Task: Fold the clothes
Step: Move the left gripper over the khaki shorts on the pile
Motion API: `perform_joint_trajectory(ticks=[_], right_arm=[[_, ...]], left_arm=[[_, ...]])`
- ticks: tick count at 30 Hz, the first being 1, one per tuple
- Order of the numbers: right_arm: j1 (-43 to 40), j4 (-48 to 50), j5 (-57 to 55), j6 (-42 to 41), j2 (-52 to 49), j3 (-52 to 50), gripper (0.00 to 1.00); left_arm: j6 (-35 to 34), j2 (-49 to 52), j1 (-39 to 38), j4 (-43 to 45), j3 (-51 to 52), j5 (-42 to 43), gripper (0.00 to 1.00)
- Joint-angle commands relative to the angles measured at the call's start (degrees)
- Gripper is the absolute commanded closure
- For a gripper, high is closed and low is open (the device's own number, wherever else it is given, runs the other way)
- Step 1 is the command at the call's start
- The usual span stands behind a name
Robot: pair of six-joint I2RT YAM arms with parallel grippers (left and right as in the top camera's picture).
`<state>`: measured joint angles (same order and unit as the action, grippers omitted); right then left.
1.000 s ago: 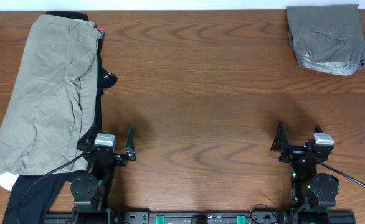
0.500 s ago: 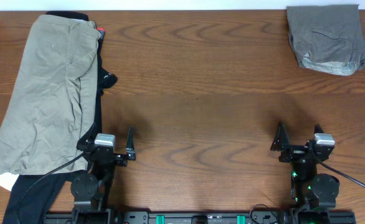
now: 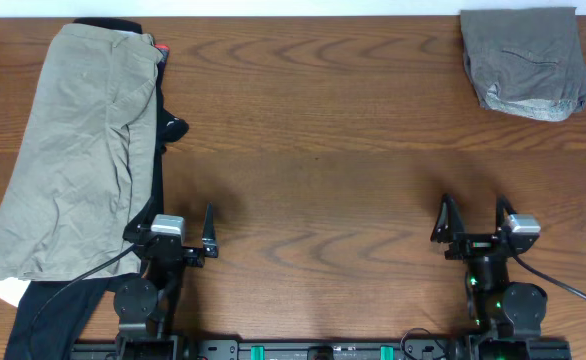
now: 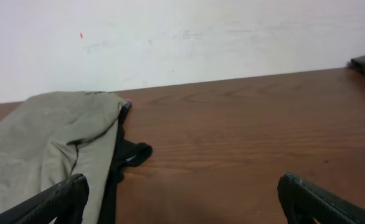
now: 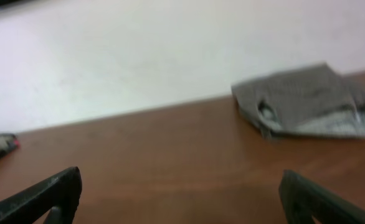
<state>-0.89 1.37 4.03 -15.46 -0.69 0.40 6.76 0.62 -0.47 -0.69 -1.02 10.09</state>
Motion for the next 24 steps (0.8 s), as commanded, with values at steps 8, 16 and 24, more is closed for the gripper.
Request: perform_joint_trajectory(ticks=[8,16,24], right_arm=[[1.1,5.7,4.4,6.0,-7.5,7.0,0.01],[1.1,5.5,11.6,9.6,-34.1,27.4,0.01],[1.1,-11.3,21.2,11.6,-62.4,55.6,0.01]], left_arm=[[-5.6,10.2,0.3,-3.8,-9.8,-0.2,0.02],[-5.6,37.8,0.3,-13.6,-32.7,-0.9,0.02],[-2.3,64.0,0.3,-35.2,-64.4,0.0,0.02]])
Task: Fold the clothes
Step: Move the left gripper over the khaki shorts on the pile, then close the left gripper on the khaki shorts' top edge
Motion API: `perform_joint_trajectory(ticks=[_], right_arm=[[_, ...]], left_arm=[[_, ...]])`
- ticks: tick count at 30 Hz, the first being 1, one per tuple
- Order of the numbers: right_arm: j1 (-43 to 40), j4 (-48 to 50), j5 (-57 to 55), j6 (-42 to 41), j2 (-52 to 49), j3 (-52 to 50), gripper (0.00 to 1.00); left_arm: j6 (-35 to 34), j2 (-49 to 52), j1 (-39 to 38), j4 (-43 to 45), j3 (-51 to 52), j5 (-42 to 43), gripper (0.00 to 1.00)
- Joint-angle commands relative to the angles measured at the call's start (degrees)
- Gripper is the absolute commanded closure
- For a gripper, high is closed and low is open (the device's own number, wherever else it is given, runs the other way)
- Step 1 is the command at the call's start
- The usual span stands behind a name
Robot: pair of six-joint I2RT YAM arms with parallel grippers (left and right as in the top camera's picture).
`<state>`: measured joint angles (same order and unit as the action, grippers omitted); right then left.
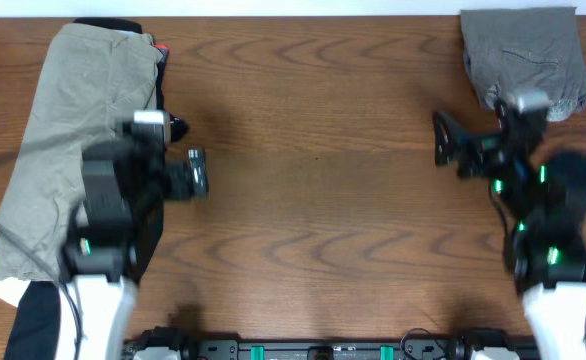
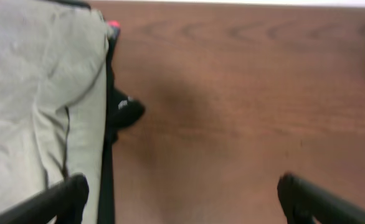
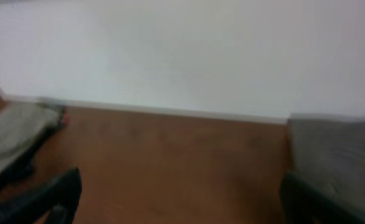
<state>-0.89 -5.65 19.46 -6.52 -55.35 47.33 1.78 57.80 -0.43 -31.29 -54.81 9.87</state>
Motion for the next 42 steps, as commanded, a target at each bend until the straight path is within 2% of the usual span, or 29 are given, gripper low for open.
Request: perform_joint_trajectory(ticks=[1,4,7,11,18,22,29,42], right_arm=[[1.1,-8.1,7.2,4.4,-11.5,12.9,0.01],[1.1,-17.5,9.5,7.0,-20.6,23.7,0.01],[1.1,-18.8,9.5,7.0,-26.4,28.6,0.01],[1.1,-16.2,11.1,5.7,-30.5,29.0,0.01],[1.1,-18.2,10.8,6.9,-33.8,28.9,0.04],[1.1,-18.9,10.6,7.1,-35.0,28.8,0.07],[1.1,-19.5,10.5,7.1,-37.5,28.7,0.1],[1.1,-21.9,7.3,7.1,-38.9,28.7,0.18]], left_arm=[[3.8,9.9,0.3,-8.1,-14.9,0.2,0.02],[4.8,16.5,0.3,-10.0,-21.2,0.2,0.02],[5.0,21.4,0.4,-7.3,-21.3,-2.1,0.02],[5.1,27.5,1.8,-2.8,-21.4,-5.1,0.02],[7.4,34.6,8.8,3.7,-21.5,-6.9,0.01],[11.6,37.8,12.3,4.4,-21.5,-5.4,0.06],[14.1,43.6,16.1,4.4,-21.4,-2.9,0.12],[14.9,54.2,19.3,9.2,-21.4,-3.1,0.27]])
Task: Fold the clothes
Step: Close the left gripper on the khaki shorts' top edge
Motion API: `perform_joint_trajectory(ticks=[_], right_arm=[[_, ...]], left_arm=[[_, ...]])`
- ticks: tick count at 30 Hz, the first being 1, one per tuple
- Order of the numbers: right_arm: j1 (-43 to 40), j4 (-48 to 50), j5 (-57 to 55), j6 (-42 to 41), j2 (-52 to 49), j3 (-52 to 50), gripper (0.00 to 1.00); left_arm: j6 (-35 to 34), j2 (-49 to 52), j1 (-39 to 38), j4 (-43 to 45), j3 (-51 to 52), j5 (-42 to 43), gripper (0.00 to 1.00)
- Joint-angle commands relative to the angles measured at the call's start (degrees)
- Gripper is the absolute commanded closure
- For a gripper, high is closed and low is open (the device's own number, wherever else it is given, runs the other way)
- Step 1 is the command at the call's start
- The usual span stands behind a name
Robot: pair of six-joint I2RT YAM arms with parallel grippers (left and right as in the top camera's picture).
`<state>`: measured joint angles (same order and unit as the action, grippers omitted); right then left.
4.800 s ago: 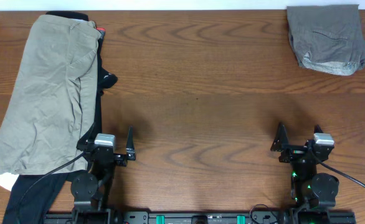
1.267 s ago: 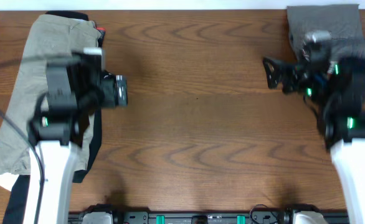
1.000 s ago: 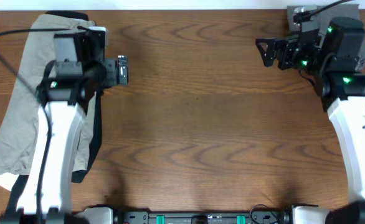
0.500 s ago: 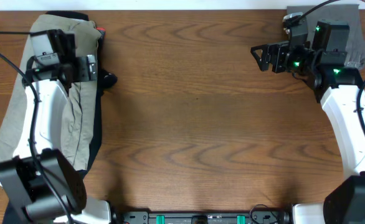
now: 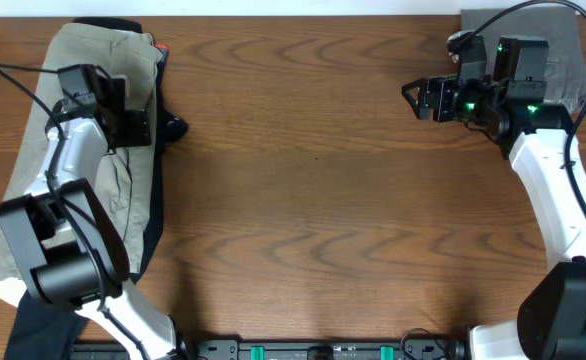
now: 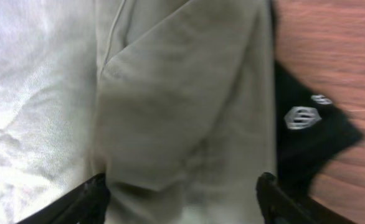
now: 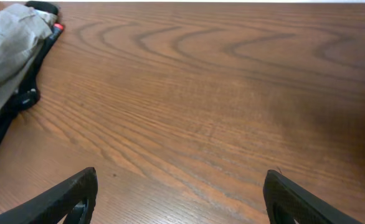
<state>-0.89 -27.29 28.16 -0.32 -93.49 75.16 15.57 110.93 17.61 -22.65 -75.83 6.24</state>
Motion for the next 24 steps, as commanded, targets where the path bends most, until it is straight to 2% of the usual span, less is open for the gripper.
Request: perform_joint_trajectory(ticks=[1,3,8,13,23,24], right_arm=[[1.1,-0.3,-1.4,0.9,-0.7,0.9,0.18],[1.1,-0.2,-1.4,0.8,-0.7,0.9,0.18],[1.1,-0.1,-1.4,0.8,-0.7,0.9,0.2],[1.3,-0.1,-1.4,0.8,-0.7,0.9,0.2],[1.3,0.1,-1.4,0.8,-0.7,0.9,0.2],[1.3,0.1,-1.4,0.8,-0.7,0.9,0.2]], left_arm=[[1.1,1.2,1.7,0.9,-0.4,0.5,0.29],[0.8,1.2,2.3,1.9,-0.4,0.5,0.36],[-1.7,1.2,3.4,4.4,-0.4,0.6,0.38],[-1.9,1.3,3.3,5.2,-0.4,0.6,0.47],[-2.0,4.7,3.3,6.7,-0.3,0.7,0.47],[-2.2,5.2,3.3,7.1,-0.3,0.6,0.52]])
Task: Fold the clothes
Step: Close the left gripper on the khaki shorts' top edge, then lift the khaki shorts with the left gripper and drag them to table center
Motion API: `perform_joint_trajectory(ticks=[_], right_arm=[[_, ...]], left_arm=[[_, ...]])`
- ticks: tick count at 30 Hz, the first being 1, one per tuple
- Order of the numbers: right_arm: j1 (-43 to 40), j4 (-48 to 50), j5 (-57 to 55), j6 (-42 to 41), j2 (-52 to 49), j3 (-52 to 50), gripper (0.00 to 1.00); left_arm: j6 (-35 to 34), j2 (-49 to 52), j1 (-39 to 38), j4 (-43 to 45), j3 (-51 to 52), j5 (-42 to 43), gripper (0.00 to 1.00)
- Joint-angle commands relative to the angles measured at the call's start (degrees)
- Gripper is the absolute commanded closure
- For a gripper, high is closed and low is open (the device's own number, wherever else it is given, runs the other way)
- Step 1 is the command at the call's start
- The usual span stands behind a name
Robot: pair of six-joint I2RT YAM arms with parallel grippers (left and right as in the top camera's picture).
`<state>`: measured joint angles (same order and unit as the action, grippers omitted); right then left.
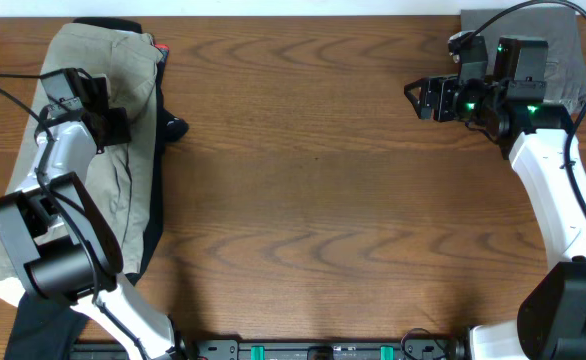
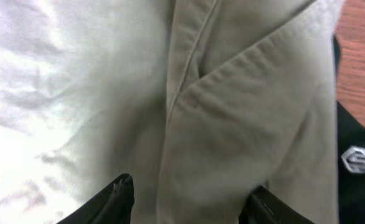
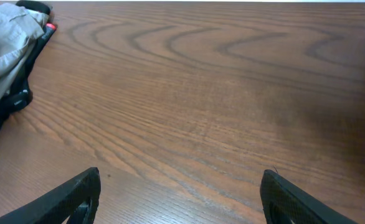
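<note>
Khaki trousers (image 1: 73, 190) lie spread along the table's left side, on top of a black garment (image 1: 159, 200). My left gripper (image 1: 105, 127) is down on their upper part. In the left wrist view the left gripper (image 2: 192, 208) is open, its fingers (image 2: 123, 199) either side of a raised fold of khaki cloth (image 2: 232, 124). A folded grey garment (image 1: 475, 20) lies at the far right corner, partly hidden by my right arm. The right gripper (image 1: 423, 98) hangs open above bare wood just left of it, with nothing in the right gripper (image 3: 182, 205).
A white cloth pokes out under the trousers at the left edge. A small red item (image 1: 163, 47) shows by the trousers' top. The wooden table (image 1: 313, 200) runs between the two piles. The white wall lies beyond the far edge.
My left gripper has moved a little left, further onto the trousers, and its fingers stand closer together around a fold. The right arm has barely moved.
Both grippers first rested open near the table's front edge. Then both arms were raised, the left near the trousers and the right near the grey garment. Later the left was at the trousers' right edge, the right open left of the grey pile; now the left straddles a fold.
</note>
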<state>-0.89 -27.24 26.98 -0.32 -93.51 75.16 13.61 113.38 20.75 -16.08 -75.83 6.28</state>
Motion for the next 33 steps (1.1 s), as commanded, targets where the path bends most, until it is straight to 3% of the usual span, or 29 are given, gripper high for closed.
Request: perform_joint_trajectory(ticks=[1,3,12,19,28,33], right_arm=[[1.3,0.0,-0.2,0.8,-0.7,0.9,0.2],[1.3,0.0,-0.2,0.8,-0.7,0.9,0.19],[1.3,0.9,-0.2,0.8,-0.7,0.9,0.16],[1.3,0.9,-0.2,0.8,-0.7,0.9,0.16],[1.3,2.1,0.9,0.8,-0.7,0.9,0.19],[1.3,1.6,7.2,1.9,0.4,0.9,0.21]], left_arm=[[-0.6,3.1,0.0,1.0,-0.4,0.6,0.7],[-1.7,3.2,0.0,1.9,-0.4,0.6,0.94],[-9.2,-2.2,0.0,7.7,-0.7,0.6,0.94],[-15.3,-14.3,-2.7,10.0,-0.7,1.0,0.94],[-15.2,-29.2,-13.0,9.1,-0.7,1.0,0.94],[-15.2,-33.8,-21.9,9.4,-0.7,1.0,0.94]])
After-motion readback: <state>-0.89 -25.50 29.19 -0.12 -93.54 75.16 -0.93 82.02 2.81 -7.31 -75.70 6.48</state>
